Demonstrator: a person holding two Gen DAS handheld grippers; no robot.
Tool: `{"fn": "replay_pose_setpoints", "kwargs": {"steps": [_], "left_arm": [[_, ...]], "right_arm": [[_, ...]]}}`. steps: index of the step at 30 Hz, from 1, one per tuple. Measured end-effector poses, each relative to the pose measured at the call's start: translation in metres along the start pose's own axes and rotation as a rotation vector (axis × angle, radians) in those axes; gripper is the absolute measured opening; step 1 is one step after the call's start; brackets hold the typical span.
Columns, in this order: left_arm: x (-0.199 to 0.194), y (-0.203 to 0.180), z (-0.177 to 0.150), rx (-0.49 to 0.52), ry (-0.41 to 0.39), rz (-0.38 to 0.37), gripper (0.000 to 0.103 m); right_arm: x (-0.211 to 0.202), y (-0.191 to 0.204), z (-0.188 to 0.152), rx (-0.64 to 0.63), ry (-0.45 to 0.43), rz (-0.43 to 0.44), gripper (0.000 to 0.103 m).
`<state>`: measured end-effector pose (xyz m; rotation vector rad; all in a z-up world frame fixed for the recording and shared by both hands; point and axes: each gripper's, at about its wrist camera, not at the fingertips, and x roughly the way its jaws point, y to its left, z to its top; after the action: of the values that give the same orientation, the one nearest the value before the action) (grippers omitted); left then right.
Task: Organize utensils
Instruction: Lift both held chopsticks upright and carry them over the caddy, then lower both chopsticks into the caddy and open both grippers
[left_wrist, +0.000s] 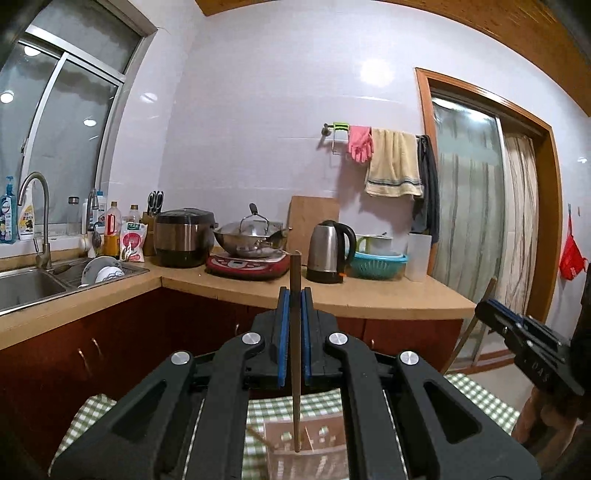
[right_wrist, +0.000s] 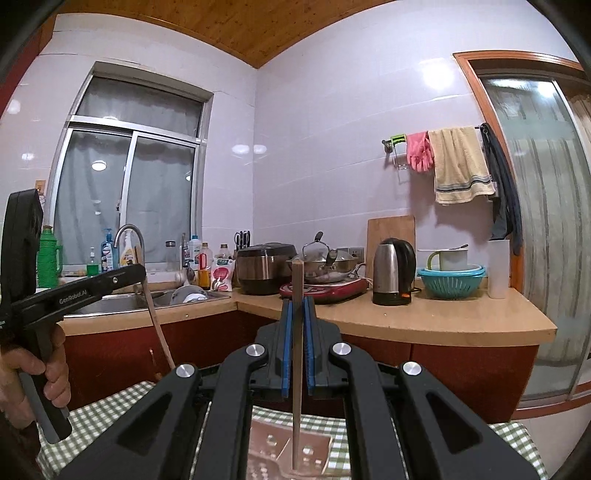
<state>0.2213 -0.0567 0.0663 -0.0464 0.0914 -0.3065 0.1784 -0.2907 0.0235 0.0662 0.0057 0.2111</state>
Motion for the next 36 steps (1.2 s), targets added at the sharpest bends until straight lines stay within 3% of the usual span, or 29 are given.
{"fn": "replay_pose_setpoints", "kwargs": {"steps": [6,17,20,21,23,27,30,36], "left_arm": [[0.041,0.002,-0.019,-0.004,0.032,0.017,0.007],[0.080,0.013,-0.076,-0.029,0.183,0.034,0.007],[0.081,0.014,-0.080,-0.024,0.195,0.041,0.022],[0.081,0.015,-0.081,-0.025,0.194,0.046,0.032],[0.079,0.016,-0.079,-0.030,0.189,0.046,0.041],[0.073,0.014,-0.072,-0.033,0.174,0.044,0.059],[0.065,0.013,-0.065,-0.033,0.162,0.039,0.065],[0.031,0.007,-0.059,-0.021,0.144,0.034,0.069]], "right_arm": [[0.031,-0.009,-0.020,0.033,0.037,-0.008,0.007],[0.057,-0.008,-0.068,0.059,0.171,-0.014,0.007],[0.060,-0.008,-0.072,0.057,0.190,-0.025,0.007],[0.060,-0.007,-0.071,0.055,0.189,-0.028,0.009],[0.059,-0.006,-0.069,0.051,0.183,-0.029,0.021],[0.051,-0.003,-0.056,0.025,0.147,-0.053,0.034],[0.039,-0.001,-0.045,0.016,0.121,-0.067,0.043],[0.004,0.005,-0.036,-0.002,0.094,-0.071,0.044]]}}
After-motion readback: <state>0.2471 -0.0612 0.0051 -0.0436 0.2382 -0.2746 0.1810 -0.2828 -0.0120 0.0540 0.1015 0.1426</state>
